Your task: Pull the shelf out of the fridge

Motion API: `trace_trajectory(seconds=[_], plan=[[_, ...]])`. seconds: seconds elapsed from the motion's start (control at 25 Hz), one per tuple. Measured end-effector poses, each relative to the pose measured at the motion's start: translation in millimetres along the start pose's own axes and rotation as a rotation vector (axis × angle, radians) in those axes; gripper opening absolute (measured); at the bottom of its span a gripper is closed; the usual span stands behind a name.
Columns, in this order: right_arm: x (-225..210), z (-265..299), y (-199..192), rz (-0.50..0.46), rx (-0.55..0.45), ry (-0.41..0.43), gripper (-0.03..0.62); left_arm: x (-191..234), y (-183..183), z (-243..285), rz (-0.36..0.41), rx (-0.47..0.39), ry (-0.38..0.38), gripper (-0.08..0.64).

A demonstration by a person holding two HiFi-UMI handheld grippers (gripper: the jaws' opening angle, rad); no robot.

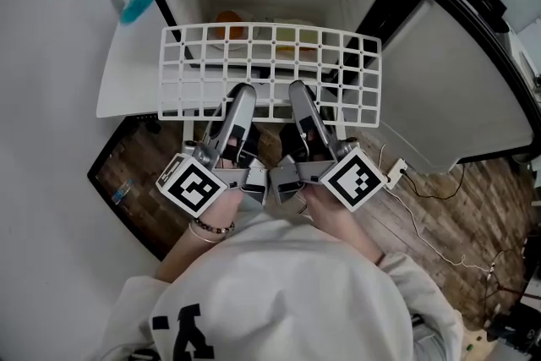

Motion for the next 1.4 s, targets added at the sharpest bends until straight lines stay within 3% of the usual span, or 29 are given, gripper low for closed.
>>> trace_trajectory(seconds=[0.48, 1.0, 1.4], plan=[[7.4, -71.1, 3.5, -0.051, 0.023, 0.001, 0.077, -47.1, -41.2, -37.8, -0.013, -0.032, -0.006, 0.074], [11.7, -89.0, 10.4, -0.088, 0.005, 0.006, 0.077, -62.3, -49.7, -39.2, 0.009, -0.026, -0.04, 0.074], [7.8, -112.5, -7.6, -0.064, 0.036, 0.003, 0.077, -66.8, -65.0, -67.9, -0.004, -0.034, -0.006, 0.074]])
Point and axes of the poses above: the fingertips, and each gripper's own axes: z forward along the fingers, x to its left, y out of its top, the point moved 5 cm from there along -z, backward along the fingers, and after that the axes turned 6 degrees about -y, right-handed, at the moved point
